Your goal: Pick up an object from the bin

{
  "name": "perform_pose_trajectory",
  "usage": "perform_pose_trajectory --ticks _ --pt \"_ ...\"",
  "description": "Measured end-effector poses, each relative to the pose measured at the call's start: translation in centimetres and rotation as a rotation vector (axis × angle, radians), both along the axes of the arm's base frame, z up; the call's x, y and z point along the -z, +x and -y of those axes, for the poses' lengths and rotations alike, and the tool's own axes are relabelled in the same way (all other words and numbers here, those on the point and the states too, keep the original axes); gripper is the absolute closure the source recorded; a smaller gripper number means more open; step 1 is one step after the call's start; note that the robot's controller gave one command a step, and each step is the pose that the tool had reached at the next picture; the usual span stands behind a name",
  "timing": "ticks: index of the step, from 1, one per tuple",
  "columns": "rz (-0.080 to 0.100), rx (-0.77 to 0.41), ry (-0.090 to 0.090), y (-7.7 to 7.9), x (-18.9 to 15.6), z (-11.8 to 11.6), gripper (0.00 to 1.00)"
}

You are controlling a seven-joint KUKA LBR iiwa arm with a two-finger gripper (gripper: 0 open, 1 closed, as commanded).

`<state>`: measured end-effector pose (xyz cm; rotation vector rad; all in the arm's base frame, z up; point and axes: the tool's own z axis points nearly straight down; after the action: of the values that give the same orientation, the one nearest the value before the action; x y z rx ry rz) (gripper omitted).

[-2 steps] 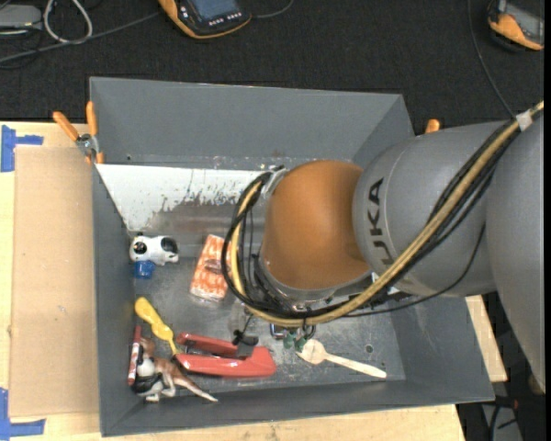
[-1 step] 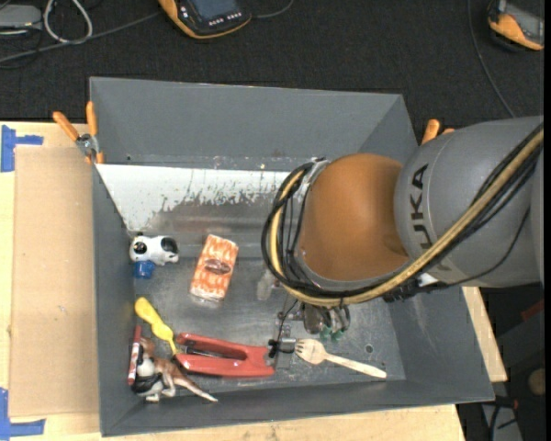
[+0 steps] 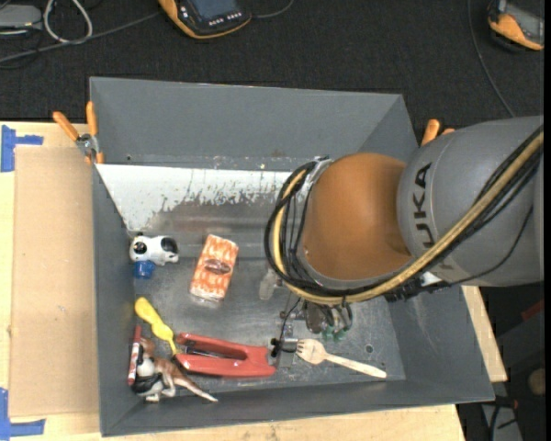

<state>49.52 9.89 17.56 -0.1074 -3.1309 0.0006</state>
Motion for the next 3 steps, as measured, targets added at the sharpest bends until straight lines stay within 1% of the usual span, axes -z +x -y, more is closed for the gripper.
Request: perform_pose_trajectory --ticks 1,2,3 --pt "0.005 0.048 0.000 -1.0 5.7 -3.7 0.00" --pt "0.008 0.174 -0.001 0.5 10.5 -7.1 0.00" --pt "-0.005 -0.087 0.000 -1.8 10.6 -5.4 1.00"
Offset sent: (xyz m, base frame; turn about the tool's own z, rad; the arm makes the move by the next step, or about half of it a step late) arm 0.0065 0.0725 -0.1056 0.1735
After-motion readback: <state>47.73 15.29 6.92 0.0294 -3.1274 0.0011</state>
